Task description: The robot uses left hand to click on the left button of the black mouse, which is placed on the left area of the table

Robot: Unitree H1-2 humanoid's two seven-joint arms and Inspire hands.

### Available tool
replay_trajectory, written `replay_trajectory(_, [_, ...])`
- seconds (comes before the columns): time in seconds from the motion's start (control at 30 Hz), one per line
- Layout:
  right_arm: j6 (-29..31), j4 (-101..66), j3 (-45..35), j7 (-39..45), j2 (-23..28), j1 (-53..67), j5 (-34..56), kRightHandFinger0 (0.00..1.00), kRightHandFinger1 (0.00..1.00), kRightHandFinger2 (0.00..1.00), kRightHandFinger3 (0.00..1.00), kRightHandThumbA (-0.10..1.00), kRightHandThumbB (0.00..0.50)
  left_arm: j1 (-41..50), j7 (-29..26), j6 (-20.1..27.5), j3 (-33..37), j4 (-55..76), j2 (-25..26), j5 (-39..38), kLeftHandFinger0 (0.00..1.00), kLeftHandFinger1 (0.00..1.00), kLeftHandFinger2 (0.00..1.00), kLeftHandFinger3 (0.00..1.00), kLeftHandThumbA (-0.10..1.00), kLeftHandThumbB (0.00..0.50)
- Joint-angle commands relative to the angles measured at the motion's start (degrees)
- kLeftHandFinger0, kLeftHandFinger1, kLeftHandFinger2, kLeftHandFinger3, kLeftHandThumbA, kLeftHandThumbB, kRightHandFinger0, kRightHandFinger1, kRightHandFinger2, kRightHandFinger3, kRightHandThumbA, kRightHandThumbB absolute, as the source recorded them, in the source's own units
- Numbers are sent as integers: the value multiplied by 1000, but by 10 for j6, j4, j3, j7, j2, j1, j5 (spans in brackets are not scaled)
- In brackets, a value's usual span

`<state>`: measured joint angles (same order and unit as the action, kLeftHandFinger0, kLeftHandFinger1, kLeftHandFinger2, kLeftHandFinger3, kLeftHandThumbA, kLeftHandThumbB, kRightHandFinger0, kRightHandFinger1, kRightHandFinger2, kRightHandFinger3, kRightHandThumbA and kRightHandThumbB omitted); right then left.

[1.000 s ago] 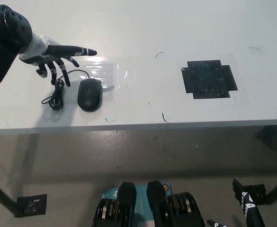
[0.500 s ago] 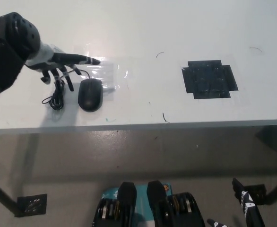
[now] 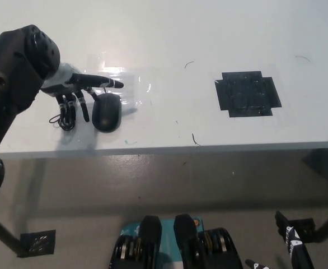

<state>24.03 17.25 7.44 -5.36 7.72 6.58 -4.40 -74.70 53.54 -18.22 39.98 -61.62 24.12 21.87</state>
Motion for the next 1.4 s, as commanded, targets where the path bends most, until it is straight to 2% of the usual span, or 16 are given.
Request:
replay_trajectory(0.0, [29,-11,0,8,10,-5,12,1000,1000,1000,1000,1000,389,-21,-3,-2,-17,7,5,13,35,234,532,1000,1000,493])
replay_trajectory(0.17, [29,-11,0,2,7,-5,7,1000,1000,1000,1000,1000,395,-28,11,-27,-23,0,6,14,16,285,725,1000,1000,500])
replay_trajectory(0.2, [29,-12,1,2,7,-5,7,1000,1000,1000,1000,1000,395,-29,11,-17,-23,-5,6,15,107,405,848,1000,1000,500])
replay_trajectory(0.33, [29,-9,3,4,9,-6,7,1000,1000,1000,1000,1000,397,-27,8,2,-19,-7,5,24,338,530,874,1000,1000,500])
replay_trajectory(0.37, [29,-10,4,2,11,-6,4,1000,1000,1000,1000,1000,387,-26,6,6,-18,-6,3,27,241,333,669,1000,1000,500])
replay_trajectory(0.6, [29,-13,5,2,9,-11,6,1000,1000,1000,1000,1000,376,-24,0,-4,-25,-9,-5,32,121,344,724,1000,1000,497])
replay_trajectory(0.63, [29,-14,5,1,9,-12,6,1000,1000,1000,1000,1000,368,-21,-9,5,-22,-8,-5,39,333,604,1000,1000,1000,500])
replay_trajectory(0.67, [29,-14,6,-1,10,-13,4,1000,1000,1000,1000,1000,367,-19,-12,14,-19,-7,-5,43,405,630,949,1000,1000,500])
replay_trajectory(0.7, [29,-13,5,2,10,-13,7,1000,1000,1000,1000,1000,370,-17,-13,24,-18,-7,-4,45,669,926,1000,1000,1000,495])
replay_trajectory(0.73, [29,-12,3,5,9,-16,11,1000,1000,1000,1000,1000,377,-19,-17,29,-20,-22,-8,44,686,830,1000,1000,1000,500])
replay_trajectory(0.8, [29,-12,3,3,9,-18,8,1000,1000,1000,1000,1000,388,-20,-16,24,-25,-28,-11,42,113,204,385,1000,1000,500])
replay_trajectory(0.83, [29,-12,2,5,9,-19,8,1000,1000,1000,1000,1000,396,-21,-18,20,-31,-38,-15,37,23,113,374,1000,1000,500])
replay_trajectory(0.9, [29,-15,4,5,10,-21,6,1000,1000,1000,1000,1000,394,-20,-15,28,-28,-42,-17,44,29,285,631,1000,1000,500])
replay_trajectory(1.03, [29,-12,6,0,8,-27,2,1000,1000,1000,1000,1000,400,-14,-24,40,-22,-46,-22,56,89,474,849,1000,1000,500])
replay_trajectory(1.2, [29,-9,8,-1,7,-25,4,1000,1000,1000,1000,1000,409,-8,-14,59,-20,-68,-31,59,60,333,711,1000,1000,500])
replay_trajectory(1.37, [29,-1,11,-9,9,-31,-4,1000,1000,1000,1000,1000,414,-25,-4,40,-27,-32,-11,61,81,436,900,1000,1000,500])
